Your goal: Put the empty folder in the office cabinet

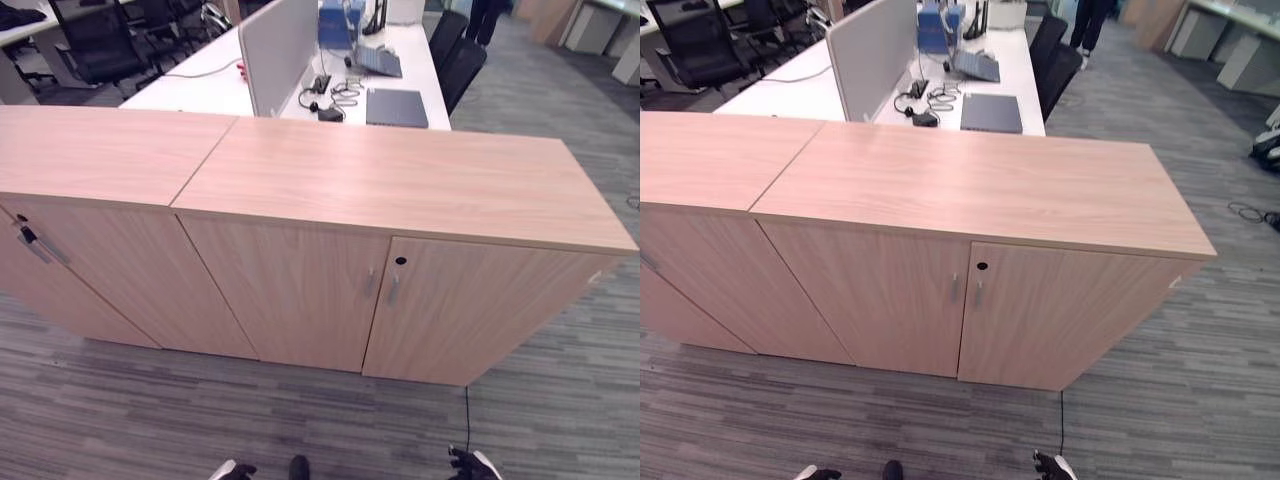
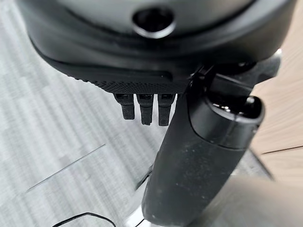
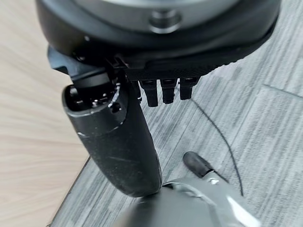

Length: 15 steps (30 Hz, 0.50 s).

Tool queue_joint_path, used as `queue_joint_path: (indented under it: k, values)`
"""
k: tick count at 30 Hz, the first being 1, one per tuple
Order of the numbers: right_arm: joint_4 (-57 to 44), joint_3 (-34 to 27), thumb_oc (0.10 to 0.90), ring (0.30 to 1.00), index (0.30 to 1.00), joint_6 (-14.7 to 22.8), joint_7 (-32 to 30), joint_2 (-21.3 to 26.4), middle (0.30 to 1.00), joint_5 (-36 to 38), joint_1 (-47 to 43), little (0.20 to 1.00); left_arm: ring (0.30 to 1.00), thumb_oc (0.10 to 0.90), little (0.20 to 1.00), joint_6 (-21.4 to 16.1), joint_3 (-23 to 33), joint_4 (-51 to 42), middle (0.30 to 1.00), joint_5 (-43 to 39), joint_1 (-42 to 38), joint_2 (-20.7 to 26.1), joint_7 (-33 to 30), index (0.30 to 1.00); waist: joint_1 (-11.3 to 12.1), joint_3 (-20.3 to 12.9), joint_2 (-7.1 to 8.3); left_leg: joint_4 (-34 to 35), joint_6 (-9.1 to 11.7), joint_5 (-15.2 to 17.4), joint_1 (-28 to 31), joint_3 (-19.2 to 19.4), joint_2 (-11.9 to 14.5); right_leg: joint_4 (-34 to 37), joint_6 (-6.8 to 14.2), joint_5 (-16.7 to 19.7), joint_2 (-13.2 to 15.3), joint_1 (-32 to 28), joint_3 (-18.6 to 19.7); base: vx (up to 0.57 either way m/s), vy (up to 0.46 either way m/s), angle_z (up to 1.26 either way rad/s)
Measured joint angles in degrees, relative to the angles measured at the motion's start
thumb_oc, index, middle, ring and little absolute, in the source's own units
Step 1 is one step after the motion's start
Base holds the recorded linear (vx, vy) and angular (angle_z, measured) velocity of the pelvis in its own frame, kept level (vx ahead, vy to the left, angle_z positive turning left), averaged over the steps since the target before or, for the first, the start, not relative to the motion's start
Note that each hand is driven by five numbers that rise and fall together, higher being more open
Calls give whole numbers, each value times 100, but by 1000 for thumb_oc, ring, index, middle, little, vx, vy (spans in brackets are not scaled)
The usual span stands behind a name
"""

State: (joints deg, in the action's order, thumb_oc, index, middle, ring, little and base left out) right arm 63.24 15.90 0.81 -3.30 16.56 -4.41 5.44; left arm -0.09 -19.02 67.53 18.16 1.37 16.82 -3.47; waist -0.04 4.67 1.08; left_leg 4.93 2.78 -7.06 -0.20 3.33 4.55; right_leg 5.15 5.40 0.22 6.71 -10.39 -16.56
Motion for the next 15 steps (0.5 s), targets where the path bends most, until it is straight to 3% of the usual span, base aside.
queue_joint_path:
  k: [9, 15]
  values:
    - [347, -90, 800, 900, 900, -20, -50, -2, 900, 9, -68, 900, 900, 800, 900, 1, -165, 1, 900, -20, 64, -81, 37, 900, -22, -75, -103, -1, 2, -5, 46, 121, 37, 0, -41, 58, -21, 23, 124, 17, -6, -6]
    - [457, -95, 800, 900, 900, -35, -94, -44, 900, 15, -96, 900, 900, 800, 900, 7, -88, 4, 900, -833, 236, -74, 58, 900, -12, -130, -78, 0, -2, -6, 114, 128, 36, 0, -42, 59, -21, -4, 143, 14, 0, -1]
